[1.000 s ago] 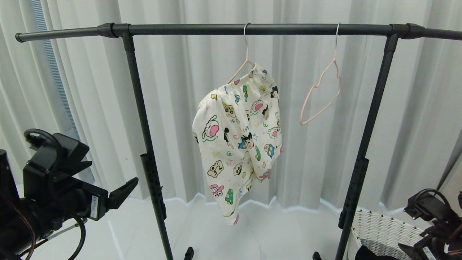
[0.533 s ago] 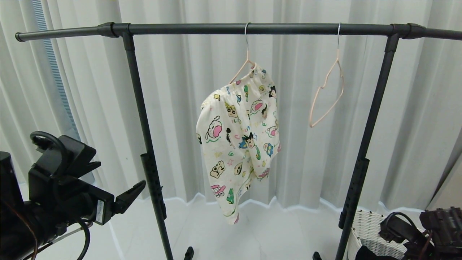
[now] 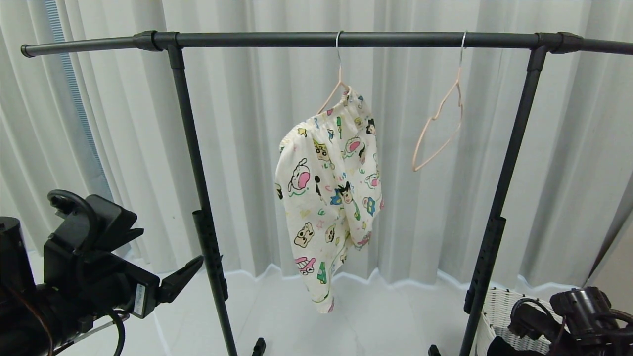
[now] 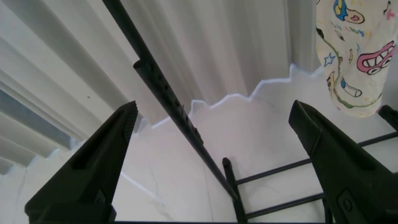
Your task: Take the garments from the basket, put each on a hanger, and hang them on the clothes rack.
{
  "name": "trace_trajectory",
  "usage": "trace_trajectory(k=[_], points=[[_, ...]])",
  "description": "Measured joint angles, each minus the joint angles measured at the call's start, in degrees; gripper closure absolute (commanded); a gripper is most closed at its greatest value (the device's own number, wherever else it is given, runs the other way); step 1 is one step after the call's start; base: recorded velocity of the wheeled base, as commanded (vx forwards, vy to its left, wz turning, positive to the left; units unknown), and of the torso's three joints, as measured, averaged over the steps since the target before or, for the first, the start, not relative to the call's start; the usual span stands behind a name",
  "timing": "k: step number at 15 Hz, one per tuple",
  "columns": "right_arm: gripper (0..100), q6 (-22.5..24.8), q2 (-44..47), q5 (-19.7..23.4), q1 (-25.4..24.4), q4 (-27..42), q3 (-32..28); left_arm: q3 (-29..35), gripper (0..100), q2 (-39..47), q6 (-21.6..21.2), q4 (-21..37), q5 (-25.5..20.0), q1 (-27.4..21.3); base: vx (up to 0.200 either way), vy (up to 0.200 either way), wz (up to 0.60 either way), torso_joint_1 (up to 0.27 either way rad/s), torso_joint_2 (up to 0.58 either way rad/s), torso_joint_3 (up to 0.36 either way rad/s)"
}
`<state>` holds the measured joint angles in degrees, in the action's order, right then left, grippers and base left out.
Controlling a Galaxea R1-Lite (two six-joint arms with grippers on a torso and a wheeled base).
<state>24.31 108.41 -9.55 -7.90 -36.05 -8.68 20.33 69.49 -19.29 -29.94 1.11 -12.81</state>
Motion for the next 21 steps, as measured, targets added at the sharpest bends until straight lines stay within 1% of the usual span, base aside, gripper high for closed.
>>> trace_trajectory(k=[3, 4, 8, 10, 13, 15, 16, 17, 19, 21], points=[[0, -0.15, 2.52, -0.20, 1.12, 0.00, -2.51, 0.00, 0, 0.00, 0.00, 0.00, 0.00, 0.00, 0.000, 0.000, 0.00, 0.000, 0.00, 0.000], [100, -0.22, 3.16, -0.22, 1.23, 0.00, -3.08, 0.00, 0, 0.00, -0.01, 0.02, 0.00, -0.02, 0.000, 0.000, 0.00, 0.000, 0.00, 0.000], [100, -0.20, 4.29, -0.28, 1.32, 0.04, -3.58, -0.05, 0, 0.05, 0.02, -0.02, 0.00, -0.02, 0.000, 0.000, 0.00, 0.000, 0.00, 0.000], [100, -0.23, 3.33, -0.22, 0.99, -0.02, -2.80, -0.05, 0, 0.09, 0.02, -0.02, -0.02, -0.02, 0.000, 0.000, 0.00, 0.000, 0.00, 0.000], [100, -0.28, -1.38, -0.05, -0.65, 0.15, -0.63, -0.22, 0, 0.20, 0.05, -0.02, -0.02, -0.79, 0.000, 0.000, 0.00, 0.000, 0.00, 0.000], [100, -0.22, -5.92, 0.09, -2.32, 2.17, -1.46, -0.41, 0, 0.22, 0.05, -0.02, 0.00, -1.66, 0.000, 0.000, 0.00, 0.000, 0.00, 0.000], [100, -0.20, -8.25, 0.11, -3.17, 5.83, -2.93, -0.52, 0, 0.22, 0.05, 0.00, 0.00, -1.96, 0.000, 0.000, 0.00, 0.000, 0.00, 0.000], [100, -0.22, -10.79, 0.16, -4.08, 11.58, -5.32, -0.60, 0, 0.22, 0.05, -0.02, 0.00, -2.12, 0.000, 0.000, 0.00, 0.000, 0.00, 0.000], [100, -0.88, -16.52, 0.18, -6.21, 26.22, -13.34, -0.63, 0, 0.16, 0.05, -0.02, 0.00, -2.28, 0.000, 0.000, 0.00, 0.000, 0.00, 0.000], [100, -4.33, -22.05, 0.22, -9.37, 38.01, -21.42, -0.63, 0, 0.05, 0.02, 0.00, 0.01, -2.32, 0.000, 0.000, 0.00, 0.000, 0.00, 0.000]])
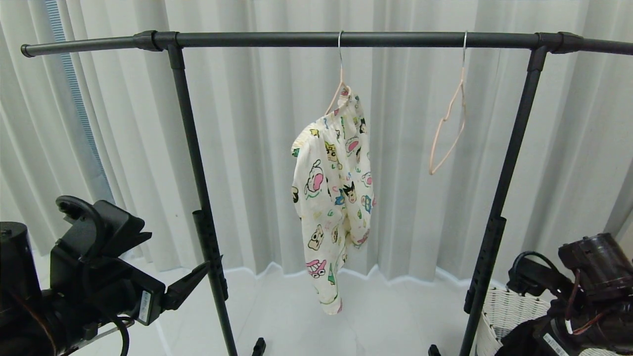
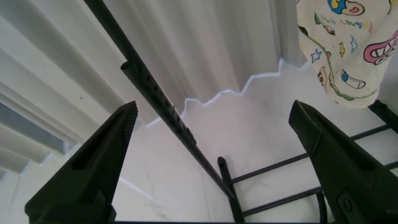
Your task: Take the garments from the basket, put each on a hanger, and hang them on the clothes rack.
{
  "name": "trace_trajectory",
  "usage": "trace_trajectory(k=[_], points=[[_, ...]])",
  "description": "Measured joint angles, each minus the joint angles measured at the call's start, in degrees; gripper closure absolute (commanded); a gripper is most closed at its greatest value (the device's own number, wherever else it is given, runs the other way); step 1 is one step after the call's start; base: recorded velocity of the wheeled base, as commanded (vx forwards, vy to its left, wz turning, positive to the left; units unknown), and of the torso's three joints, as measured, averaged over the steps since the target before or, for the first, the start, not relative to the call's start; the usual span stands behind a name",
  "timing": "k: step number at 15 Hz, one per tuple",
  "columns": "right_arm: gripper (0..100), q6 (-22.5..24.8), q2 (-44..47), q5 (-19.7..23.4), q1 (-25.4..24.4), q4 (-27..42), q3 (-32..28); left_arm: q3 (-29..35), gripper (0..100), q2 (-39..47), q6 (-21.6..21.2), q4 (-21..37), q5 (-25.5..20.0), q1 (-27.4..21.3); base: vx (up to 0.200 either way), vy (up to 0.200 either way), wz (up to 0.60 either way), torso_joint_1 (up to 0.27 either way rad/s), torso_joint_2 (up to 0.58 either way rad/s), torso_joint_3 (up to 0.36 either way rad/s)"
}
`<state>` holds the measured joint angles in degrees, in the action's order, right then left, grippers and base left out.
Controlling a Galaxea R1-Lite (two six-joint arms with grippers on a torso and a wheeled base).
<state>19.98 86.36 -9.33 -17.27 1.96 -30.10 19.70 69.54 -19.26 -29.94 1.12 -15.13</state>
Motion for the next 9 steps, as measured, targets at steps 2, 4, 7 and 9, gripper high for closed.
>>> trace_trajectory(k=[2, 4, 7, 9], points=[[100, -5.73, -4.30, 0.02, -4.36, 9.97, -8.05, 0.02, 0, -0.07, 0.00, 0.00, 0.29, 0.00, -0.200, 0.000, 0.00, 0.002, 0.00, 0.000], [100, -10.11, -7.72, 0.00, -9.20, 16.43, -14.67, -0.02, 0, -0.05, 0.02, 0.00, 0.43, 0.00, -0.200, 0.000, 0.00, 0.000, 0.01, 0.002], [100, -11.12, -10.48, 0.00, -14.09, 17.69, -19.21, -0.28, 0, -0.09, 0.02, 0.02, 0.40, -0.06, -0.200, 0.000, 0.00, -0.002, 0.00, 0.002], [100, -11.29, -10.89, 0.00, -16.37, 17.76, -20.72, -0.44, 0, -0.16, 0.09, 0.00, 0.38, -0.55, -0.200, 0.000, 0.00, 0.000, 0.00, 0.002]])
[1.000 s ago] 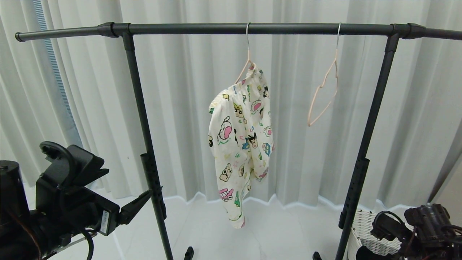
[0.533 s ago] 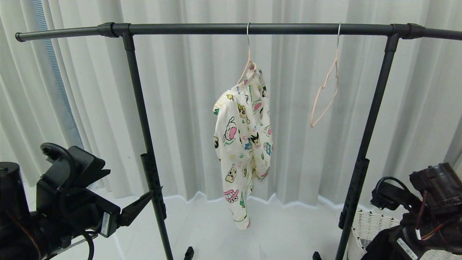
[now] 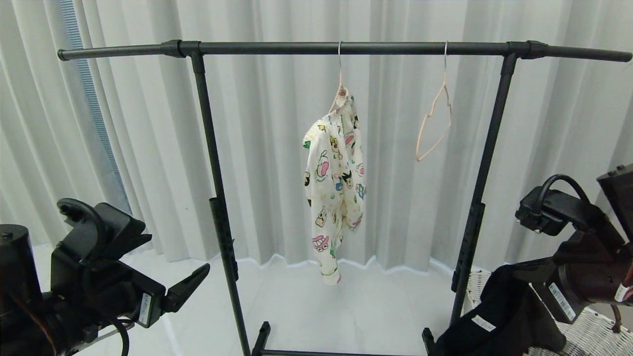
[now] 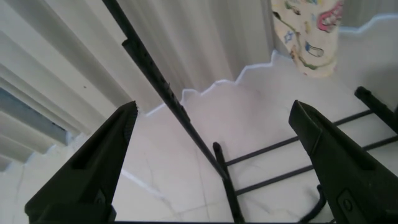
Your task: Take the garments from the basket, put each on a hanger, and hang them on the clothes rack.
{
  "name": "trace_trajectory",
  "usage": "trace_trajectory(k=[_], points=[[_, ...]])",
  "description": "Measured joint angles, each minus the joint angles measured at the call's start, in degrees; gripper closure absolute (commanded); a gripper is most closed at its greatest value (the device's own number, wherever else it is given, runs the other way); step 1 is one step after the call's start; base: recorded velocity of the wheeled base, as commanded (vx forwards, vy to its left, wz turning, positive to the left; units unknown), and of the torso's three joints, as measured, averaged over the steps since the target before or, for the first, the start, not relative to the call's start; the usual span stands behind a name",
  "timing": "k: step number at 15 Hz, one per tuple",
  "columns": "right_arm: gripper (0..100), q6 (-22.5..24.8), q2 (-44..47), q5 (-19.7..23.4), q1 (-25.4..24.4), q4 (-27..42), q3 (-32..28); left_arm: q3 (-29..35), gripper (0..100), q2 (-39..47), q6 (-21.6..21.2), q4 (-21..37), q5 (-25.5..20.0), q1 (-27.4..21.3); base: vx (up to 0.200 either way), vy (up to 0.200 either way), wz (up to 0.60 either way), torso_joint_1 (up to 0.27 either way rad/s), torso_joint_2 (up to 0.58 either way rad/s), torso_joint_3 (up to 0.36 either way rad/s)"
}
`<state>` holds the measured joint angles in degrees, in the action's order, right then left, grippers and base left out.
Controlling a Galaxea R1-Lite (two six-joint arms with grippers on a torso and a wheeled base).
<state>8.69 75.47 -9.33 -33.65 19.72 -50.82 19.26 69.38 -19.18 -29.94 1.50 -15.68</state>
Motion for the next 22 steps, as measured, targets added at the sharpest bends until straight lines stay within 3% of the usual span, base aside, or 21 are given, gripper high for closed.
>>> trace_trajectory(k=[4, 8, 16, 22], points=[[100, -2.16, 0.79, 0.00, -3.97, 0.01, -2.21, -0.77, 0, -0.28, 0.02, -0.02, 0.02, -2.89, -0.200, 0.000, 0.00, 0.001, 0.00, -0.001], [100, -5.88, 3.55, 0.00, -9.35, -0.21, -6.47, -1.74, 0, -1.33, 0.93, -0.06, -0.61, -9.48, 0.000, 0.000, 0.00, 0.000, 0.00, 0.000], [100, -14.26, 11.26, 1.97, -20.93, -2.55, -18.53, 3.06, 0, 2.17, 19.02, -0.05, -3.93, -32.52, 0.000, 0.000, 0.00, 0.000, 0.00, 0.000], [100, -15.01, 12.35, 2.05, -23.38, -3.80, -19.49, 9.92, 0, 15.93, 22.02, -0.02, -8.61, -35.23, 0.000, 0.000, 0.00, 0.000, 0.00, 0.000]])
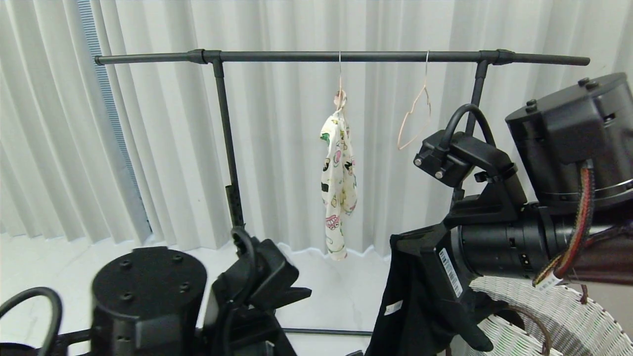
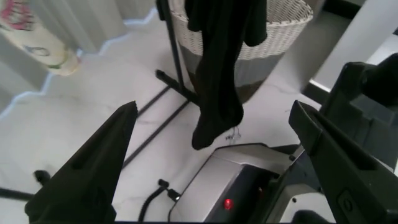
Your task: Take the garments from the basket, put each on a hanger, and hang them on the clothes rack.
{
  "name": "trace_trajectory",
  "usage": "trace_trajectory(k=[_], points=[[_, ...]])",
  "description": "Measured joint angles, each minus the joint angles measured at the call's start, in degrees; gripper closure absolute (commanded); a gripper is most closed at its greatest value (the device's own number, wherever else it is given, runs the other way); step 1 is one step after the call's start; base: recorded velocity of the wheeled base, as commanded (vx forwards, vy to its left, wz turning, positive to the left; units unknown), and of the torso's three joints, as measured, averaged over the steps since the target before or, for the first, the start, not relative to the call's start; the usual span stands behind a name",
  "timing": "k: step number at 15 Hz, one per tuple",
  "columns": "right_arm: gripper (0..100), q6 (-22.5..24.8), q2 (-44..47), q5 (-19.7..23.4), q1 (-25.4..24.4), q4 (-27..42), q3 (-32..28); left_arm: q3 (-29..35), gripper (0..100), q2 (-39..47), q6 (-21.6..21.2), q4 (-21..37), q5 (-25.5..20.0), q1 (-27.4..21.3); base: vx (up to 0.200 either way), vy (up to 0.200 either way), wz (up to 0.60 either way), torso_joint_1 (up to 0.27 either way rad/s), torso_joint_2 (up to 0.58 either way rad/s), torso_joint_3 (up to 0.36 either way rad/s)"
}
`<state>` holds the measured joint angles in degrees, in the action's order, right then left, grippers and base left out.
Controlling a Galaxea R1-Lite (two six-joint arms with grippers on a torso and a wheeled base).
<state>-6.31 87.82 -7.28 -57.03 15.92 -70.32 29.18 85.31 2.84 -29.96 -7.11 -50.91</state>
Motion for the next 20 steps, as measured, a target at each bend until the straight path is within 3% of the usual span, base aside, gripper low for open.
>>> trace_trajectory(k=[4, 7, 10, 13, 17, 20], points=[[100, -0.82, -0.26, -0.02, -0.09, 0.04, 0.09, 8.33, 0, 11.04, 0.82, -0.04, -1.15, 0.39, 0.000, 0.000, 0.00, 0.000, 0.00, 0.000], [100, -1.16, -0.74, -0.02, -0.09, 0.06, 0.22, 12.15, 0, 17.27, 4.44, -1.38, -1.12, -0.02, 0.000, 0.000, 0.00, 0.000, 0.00, 0.000], [100, -1.26, -1.27, -0.09, -0.09, 0.09, 0.34, 12.81, 0, 21.72, 6.88, -4.92, -0.13, -0.74, 0.000, 0.000, 0.00, 0.000, 0.00, 0.000], [100, -1.26, -1.90, -0.09, -0.09, 0.28, 0.41, 12.41, 0, 25.58, 8.00, -5.39, 6.18, -1.65, 0.000, 0.000, 0.00, 0.000, 0.00, 0.000], [100, -1.26, -2.88, -0.11, -0.09, 0.41, 0.34, 8.37, 0, 27.76, 7.97, -5.50, 7.24, -2.07, 0.000, 0.000, 0.00, 0.000, 0.00, 0.000], [100, -1.26, -3.32, -0.11, -0.38, 0.44, 0.44, 7.86, 0, 28.36, 7.96, -9.61, 7.20, -2.07, 0.000, 0.000, 0.00, 0.000, 0.00, 0.000]])
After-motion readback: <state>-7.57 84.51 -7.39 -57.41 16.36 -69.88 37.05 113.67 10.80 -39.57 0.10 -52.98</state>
